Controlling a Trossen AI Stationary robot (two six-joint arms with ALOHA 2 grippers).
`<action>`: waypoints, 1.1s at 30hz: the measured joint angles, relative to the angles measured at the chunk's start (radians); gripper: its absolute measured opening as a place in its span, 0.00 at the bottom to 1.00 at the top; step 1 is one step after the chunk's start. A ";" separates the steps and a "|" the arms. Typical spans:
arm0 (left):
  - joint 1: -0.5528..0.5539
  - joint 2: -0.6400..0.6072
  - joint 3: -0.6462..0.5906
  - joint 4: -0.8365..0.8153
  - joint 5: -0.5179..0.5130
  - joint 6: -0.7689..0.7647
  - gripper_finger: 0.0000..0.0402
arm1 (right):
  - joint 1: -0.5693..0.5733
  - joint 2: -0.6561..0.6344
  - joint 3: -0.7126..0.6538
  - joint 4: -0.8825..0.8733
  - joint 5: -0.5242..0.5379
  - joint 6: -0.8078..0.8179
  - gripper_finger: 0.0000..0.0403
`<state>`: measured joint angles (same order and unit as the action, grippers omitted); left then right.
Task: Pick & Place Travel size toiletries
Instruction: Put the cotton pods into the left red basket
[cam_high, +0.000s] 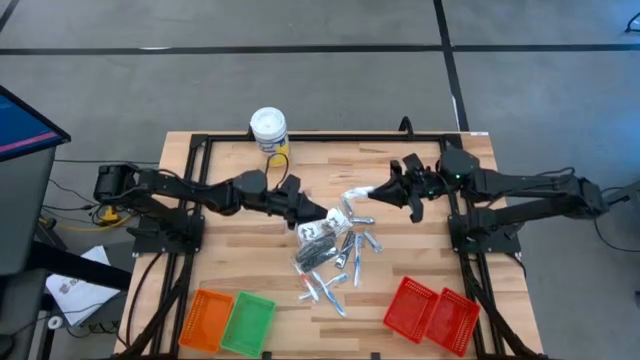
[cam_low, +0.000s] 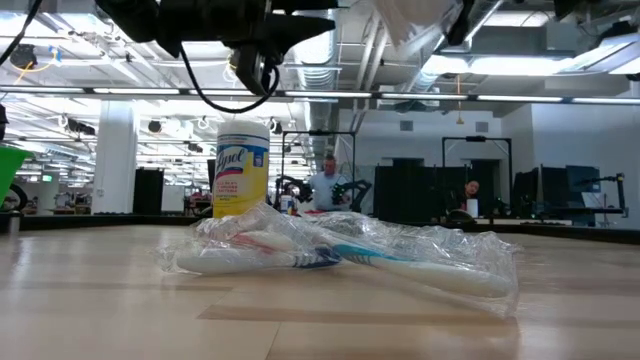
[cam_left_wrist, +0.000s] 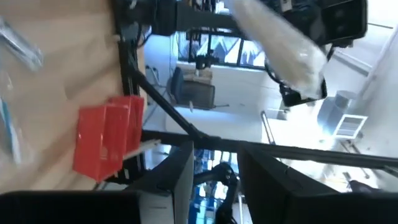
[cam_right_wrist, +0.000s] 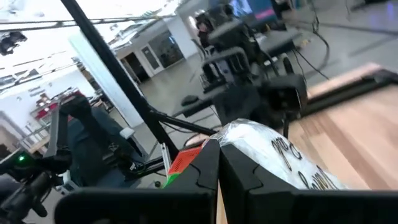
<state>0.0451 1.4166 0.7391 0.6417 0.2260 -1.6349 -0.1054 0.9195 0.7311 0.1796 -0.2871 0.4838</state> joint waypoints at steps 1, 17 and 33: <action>-0.001 0.000 0.000 0.010 0.000 -0.009 0.29 | 0.009 0.000 0.000 0.007 0.001 -0.015 0.00; -0.001 0.000 0.000 0.173 -0.003 -0.046 0.29 | 0.167 0.000 0.000 0.044 0.002 -0.304 0.00; -0.001 0.000 0.000 0.177 -0.016 -0.012 0.29 | 0.233 0.000 0.000 0.043 0.003 -0.755 0.00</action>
<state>0.0437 1.4166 0.7387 0.8192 0.2100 -1.6471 0.1275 0.9195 0.7311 0.2222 -0.2840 -0.2710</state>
